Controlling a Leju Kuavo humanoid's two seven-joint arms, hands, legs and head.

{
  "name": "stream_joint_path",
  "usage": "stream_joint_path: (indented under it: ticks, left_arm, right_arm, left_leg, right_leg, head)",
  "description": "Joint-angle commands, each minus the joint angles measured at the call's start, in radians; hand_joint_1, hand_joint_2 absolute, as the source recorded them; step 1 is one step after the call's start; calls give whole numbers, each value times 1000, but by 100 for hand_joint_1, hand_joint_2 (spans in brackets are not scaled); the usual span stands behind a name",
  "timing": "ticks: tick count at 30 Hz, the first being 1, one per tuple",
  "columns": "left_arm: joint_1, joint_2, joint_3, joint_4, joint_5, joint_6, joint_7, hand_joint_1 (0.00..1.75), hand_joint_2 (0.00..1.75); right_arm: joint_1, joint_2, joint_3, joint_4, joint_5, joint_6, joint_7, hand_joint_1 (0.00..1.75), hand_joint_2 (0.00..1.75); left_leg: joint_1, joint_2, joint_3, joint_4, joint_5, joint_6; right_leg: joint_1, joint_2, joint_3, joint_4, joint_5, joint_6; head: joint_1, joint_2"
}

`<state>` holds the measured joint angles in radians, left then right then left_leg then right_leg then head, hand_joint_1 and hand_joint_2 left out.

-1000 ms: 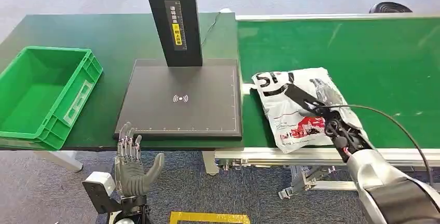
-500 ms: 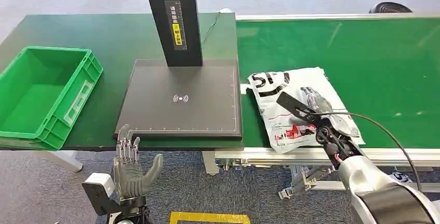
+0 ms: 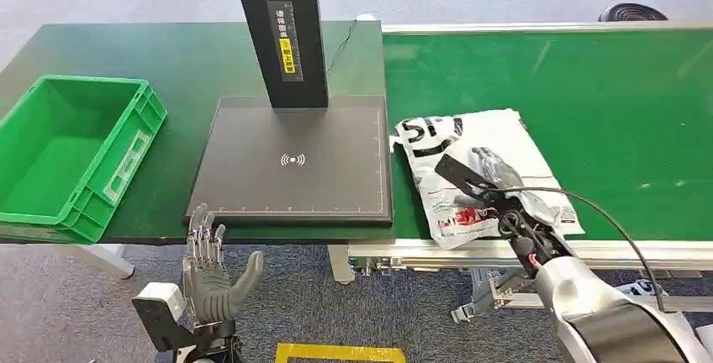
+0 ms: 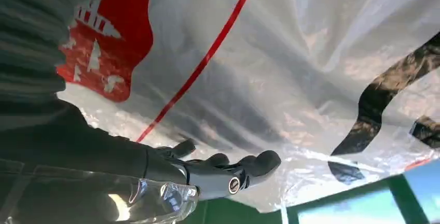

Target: Moved the parcel from conveyor to table for the left to box.

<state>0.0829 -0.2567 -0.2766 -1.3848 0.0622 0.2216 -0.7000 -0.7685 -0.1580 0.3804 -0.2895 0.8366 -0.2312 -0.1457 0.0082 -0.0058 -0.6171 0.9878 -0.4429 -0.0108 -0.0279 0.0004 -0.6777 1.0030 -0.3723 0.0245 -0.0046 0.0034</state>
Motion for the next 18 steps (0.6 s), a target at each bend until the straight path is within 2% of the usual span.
stream_joint_path:
  ticks: [1,18]
  left_arm:
    - [-8,18,0,21,-1,7,2,0,175]
    - [-12,18,-3,27,-2,7,2,0,175]
  right_arm:
    - [41,66,-59,50,-10,-3,-18,0,175]
    - [60,75,-68,52,-15,-5,-21,0,175]
  left_leg:
    - [1,1,3,-1,-1,0]
    - [1,0,5,-1,-1,0]
  right_leg:
    - [1,0,3,-1,-1,-2]
    - [2,-1,5,-2,-1,-2]
  head:
    - [0,0]
    - [0,0]
